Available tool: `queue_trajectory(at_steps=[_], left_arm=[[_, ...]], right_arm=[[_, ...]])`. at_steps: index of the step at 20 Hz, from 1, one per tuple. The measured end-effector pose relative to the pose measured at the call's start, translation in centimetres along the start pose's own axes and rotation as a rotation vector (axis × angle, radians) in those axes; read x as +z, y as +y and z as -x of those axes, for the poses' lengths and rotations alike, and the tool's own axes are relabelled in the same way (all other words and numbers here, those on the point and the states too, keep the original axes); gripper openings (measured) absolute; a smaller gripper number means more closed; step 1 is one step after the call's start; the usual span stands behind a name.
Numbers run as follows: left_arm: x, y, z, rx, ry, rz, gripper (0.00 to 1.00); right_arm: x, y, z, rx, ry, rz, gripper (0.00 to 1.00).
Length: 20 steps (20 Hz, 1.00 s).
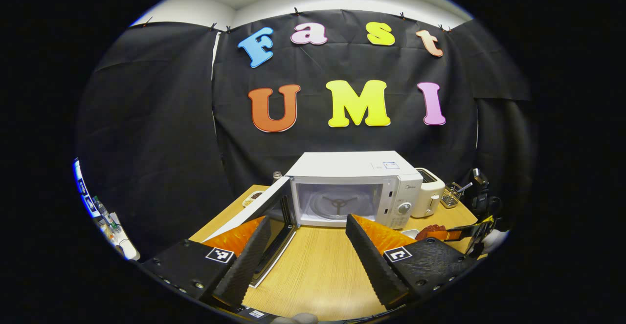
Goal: Open the microwave oven with the left hand, put the food in, and close the microwave oven.
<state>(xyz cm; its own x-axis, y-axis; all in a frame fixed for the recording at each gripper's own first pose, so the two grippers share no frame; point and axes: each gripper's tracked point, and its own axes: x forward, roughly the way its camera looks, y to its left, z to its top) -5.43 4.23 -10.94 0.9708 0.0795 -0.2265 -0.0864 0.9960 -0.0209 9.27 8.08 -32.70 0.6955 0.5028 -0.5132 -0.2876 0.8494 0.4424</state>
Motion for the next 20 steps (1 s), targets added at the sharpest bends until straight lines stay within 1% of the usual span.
queue_trajectory(at_steps=[2,5,7,9,11,13,15,16,18,20], left_arm=[[-0.1,1.5,-0.1,-0.002,-0.01,0.003,0.95],[-0.3,3.7,0.1,-0.006,-0.014,-0.007,0.95],[-0.5,5.2,0.3,-0.003,-0.02,-0.031,0.95],[-0.8,6.2,0.5,-0.01,-0.017,-0.058,0.95],[-1.0,6.8,0.6,-0.035,-0.02,-0.07,0.95],[-1.4,7.4,0.6,-0.058,-0.014,-0.072,0.95],[-2.0,8.0,0.7,-0.083,-0.002,-0.068,0.95],[-2.3,8.4,0.8,-0.09,0.004,-0.069,0.95],[-2.6,9.4,0.9,-0.103,0.007,-0.085,0.95],[-2.5,10.6,1.0,-0.111,0.006,-0.103,0.95]], right_arm=[[2.2,2.0,1.1,0.006,-0.041,0.018,0.15],[5.4,6.6,1.9,0.03,-0.111,0.059,0.15],[7.1,10.6,1.5,0.067,-0.153,0.075,0.15],[8.2,14.3,0.1,0.101,-0.191,0.073,0.15],[8.8,17.9,-2.2,0.137,-0.222,0.044,0.15],[9.0,20.7,-4.9,0.156,-0.254,0.007,0.15],[9.1,22.8,-7.7,0.166,-0.292,-0.072,0.15],[9.0,23.6,-9.1,0.167,-0.302,-0.117,0.14],[9.1,24.5,-11.5,0.15,-0.361,-0.203,0.14],[8.8,24.7,-14.1,0.11,-0.396,-0.259,0.15]])
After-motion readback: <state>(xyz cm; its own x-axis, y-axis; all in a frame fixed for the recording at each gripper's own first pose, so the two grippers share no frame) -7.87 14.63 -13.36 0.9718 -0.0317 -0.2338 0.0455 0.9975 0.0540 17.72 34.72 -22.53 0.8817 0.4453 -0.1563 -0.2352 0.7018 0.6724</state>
